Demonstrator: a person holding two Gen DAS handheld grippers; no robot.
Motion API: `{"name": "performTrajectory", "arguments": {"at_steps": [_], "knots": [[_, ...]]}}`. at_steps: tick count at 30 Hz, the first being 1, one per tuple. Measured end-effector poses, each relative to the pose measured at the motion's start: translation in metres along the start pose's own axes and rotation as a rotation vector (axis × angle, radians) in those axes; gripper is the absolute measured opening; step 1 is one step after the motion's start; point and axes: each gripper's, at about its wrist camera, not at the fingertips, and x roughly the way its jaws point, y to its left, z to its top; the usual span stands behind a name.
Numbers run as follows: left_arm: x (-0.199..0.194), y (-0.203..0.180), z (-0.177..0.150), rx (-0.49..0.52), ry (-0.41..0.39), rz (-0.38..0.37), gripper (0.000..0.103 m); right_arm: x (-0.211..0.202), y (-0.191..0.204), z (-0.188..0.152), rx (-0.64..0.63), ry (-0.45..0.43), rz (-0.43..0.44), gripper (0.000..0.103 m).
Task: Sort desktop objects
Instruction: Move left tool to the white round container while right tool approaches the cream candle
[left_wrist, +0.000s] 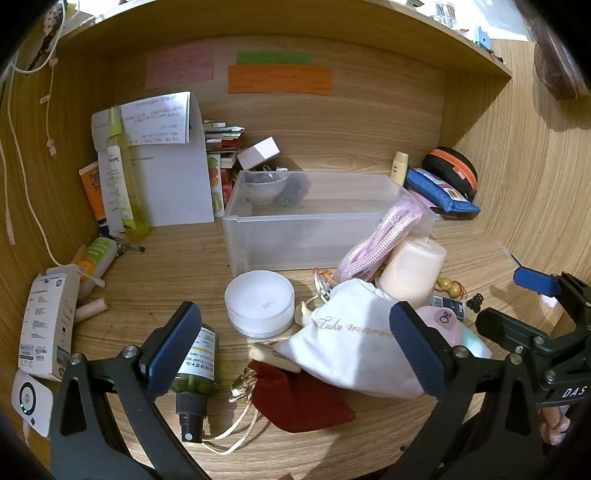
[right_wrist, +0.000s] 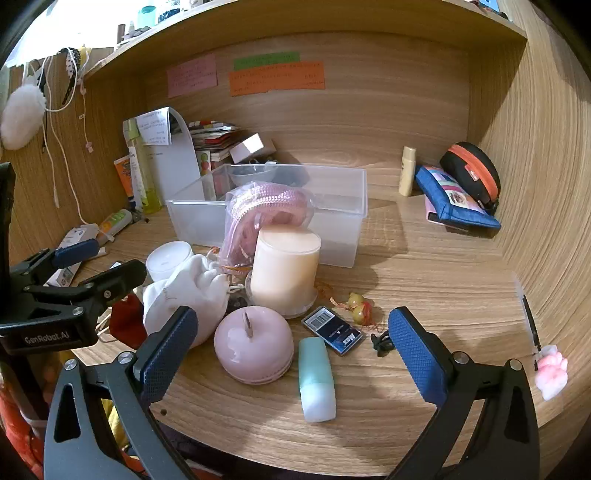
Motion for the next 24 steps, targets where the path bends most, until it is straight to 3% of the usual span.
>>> {"name": "performTrajectory", "arguments": {"at_steps": [24], "knots": [[0.0009,-0.0066,0.0008,0.004,0.006,-0.003,0.103,-0.0006,0.0008,-0.0015,0.000,0.002,0.008,0.103]]}}
